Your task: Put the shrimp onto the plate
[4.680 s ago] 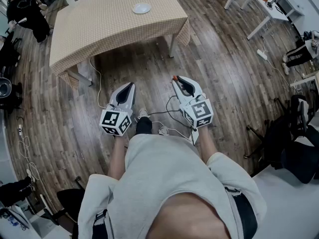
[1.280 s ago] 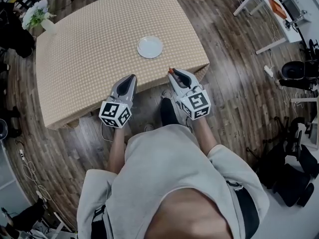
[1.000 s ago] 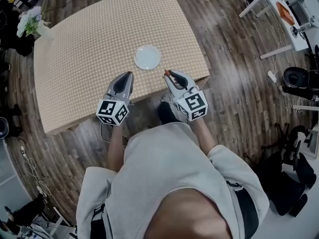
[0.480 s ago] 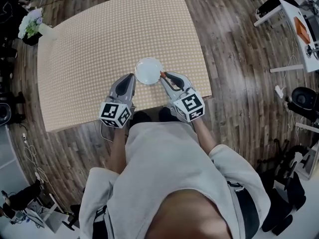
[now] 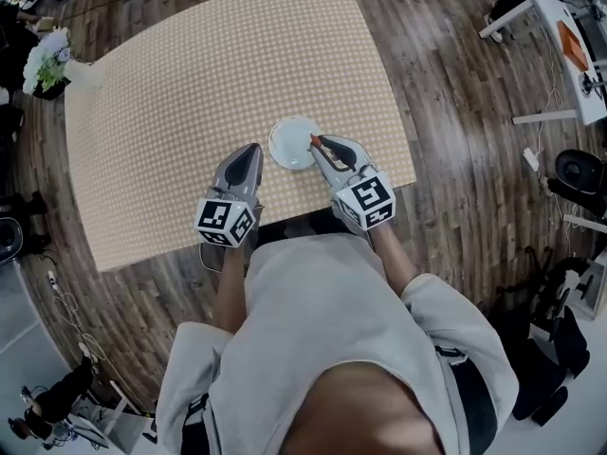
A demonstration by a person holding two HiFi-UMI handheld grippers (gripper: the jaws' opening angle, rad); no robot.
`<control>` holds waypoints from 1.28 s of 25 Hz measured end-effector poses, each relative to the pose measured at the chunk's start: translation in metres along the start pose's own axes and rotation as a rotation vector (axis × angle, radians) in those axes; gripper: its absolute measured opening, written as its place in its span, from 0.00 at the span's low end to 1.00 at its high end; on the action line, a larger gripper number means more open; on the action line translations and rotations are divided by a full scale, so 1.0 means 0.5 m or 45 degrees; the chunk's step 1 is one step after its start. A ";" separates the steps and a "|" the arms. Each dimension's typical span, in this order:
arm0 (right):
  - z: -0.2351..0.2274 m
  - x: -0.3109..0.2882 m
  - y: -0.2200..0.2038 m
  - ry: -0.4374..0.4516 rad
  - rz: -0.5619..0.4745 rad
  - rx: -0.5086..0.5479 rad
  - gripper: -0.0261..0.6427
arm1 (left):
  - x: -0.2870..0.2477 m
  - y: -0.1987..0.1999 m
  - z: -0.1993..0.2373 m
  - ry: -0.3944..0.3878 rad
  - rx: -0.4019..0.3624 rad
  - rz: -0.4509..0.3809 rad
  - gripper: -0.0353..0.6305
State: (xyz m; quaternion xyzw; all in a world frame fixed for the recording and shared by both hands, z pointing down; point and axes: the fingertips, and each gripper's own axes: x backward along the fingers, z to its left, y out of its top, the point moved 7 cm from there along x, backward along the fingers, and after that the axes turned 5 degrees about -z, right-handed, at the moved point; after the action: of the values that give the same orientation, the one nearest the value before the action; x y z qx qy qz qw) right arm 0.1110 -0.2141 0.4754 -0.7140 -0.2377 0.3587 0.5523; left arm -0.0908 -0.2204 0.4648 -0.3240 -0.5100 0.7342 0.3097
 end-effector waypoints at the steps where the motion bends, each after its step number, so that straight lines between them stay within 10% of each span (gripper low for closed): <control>1: 0.003 -0.006 0.001 -0.030 0.000 -0.006 0.13 | 0.000 0.000 0.012 -0.027 0.004 0.010 0.07; 11: 0.028 -0.043 -0.018 -0.216 0.025 -0.090 0.13 | 0.003 -0.011 0.091 -0.137 0.040 0.096 0.07; 32: 0.039 -0.019 -0.210 -0.150 0.290 -0.237 0.13 | 0.001 -0.163 0.080 -0.106 0.179 0.278 0.07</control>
State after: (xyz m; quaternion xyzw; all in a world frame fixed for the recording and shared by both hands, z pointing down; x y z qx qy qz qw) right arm 0.0960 -0.1801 0.5757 -0.7622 -0.2194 0.4365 0.4246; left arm -0.1125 -0.2183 0.5530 -0.3242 -0.4314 0.8103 0.2285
